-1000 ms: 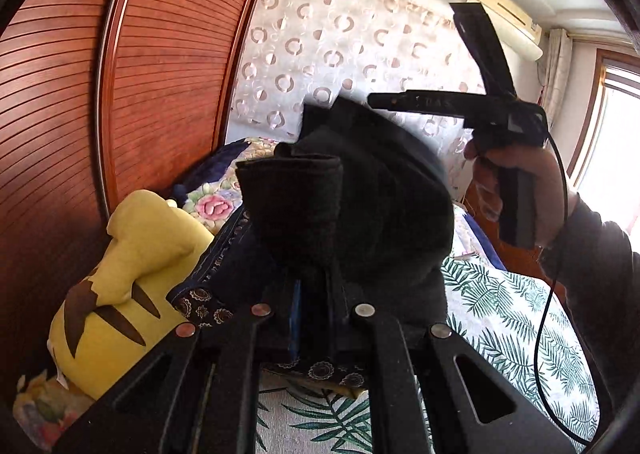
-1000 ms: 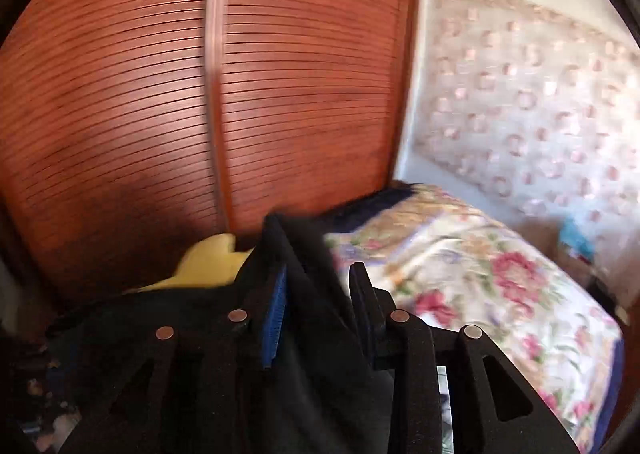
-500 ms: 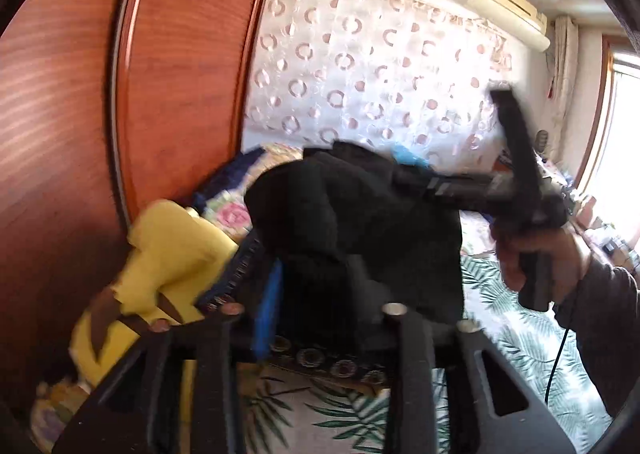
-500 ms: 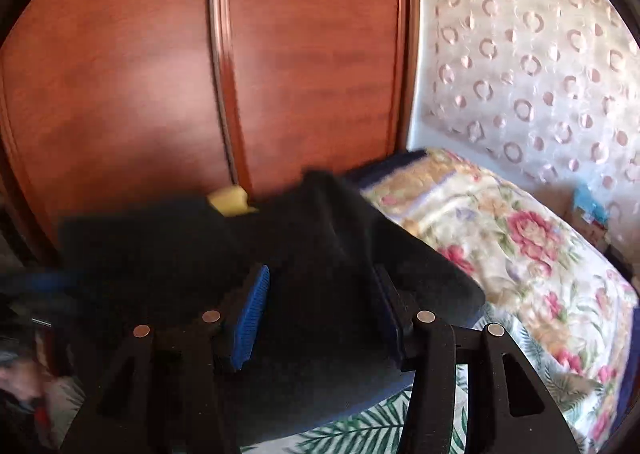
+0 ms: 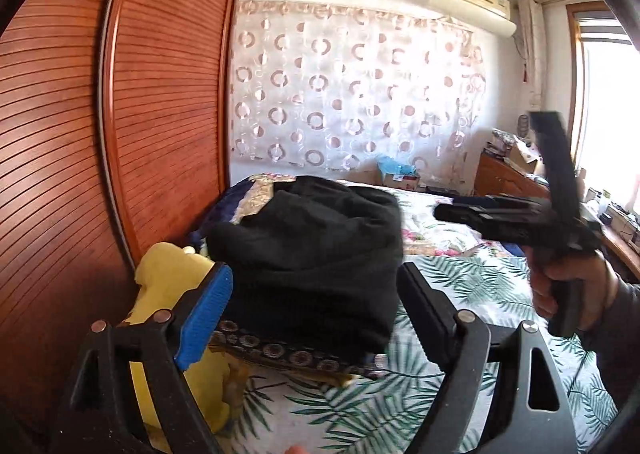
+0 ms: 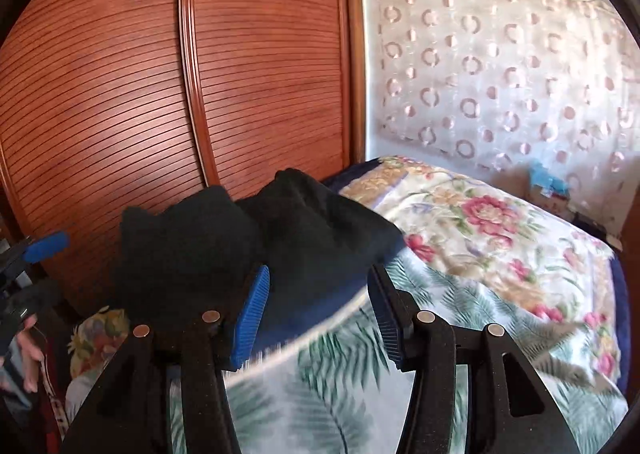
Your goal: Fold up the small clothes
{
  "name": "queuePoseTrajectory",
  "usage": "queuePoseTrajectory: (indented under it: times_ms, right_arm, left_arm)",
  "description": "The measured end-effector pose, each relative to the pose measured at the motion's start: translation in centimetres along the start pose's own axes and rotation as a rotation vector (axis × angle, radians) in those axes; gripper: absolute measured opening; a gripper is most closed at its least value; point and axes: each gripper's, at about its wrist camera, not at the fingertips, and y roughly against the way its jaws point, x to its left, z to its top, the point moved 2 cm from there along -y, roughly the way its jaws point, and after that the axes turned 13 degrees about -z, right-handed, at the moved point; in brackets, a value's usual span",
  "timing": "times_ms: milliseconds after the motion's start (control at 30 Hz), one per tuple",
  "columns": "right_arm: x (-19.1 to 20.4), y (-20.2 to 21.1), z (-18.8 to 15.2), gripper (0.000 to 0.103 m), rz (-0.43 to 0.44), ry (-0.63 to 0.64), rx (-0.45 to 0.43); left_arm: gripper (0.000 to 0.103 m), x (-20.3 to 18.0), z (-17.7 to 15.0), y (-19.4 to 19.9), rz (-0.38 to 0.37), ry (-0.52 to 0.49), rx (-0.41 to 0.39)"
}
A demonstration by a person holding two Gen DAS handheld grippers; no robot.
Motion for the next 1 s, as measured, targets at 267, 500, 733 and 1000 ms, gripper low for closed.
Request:
queuePoseTrajectory:
  times_ms: [267,500,733,1000]
  right_arm:
    - [1.2,11.9,-7.5,0.055,-0.108,-0.083,-0.017]
    - [1.9,19.2,-10.8,0.071,-0.177,-0.142,-0.03]
    - [4.4,24.5,-13.2,0.078,-0.273,-0.188,-0.037]
    - [7.2,30.7,-14.1,0.078,-0.373,-0.253,-0.074]
  left_arm:
    - [0.085,-4.4,-0.1,0.4,-0.084,-0.047,0.007]
    - [0.085,-7.9,-0.9,1.2,-0.138,-0.078,0.031]
    - [0.085,-11.4,-1.6,2.1,-0.16,-0.105,0.052]
    - [0.085,-15.1,-1.1,3.1,-0.176,-0.112,0.072]
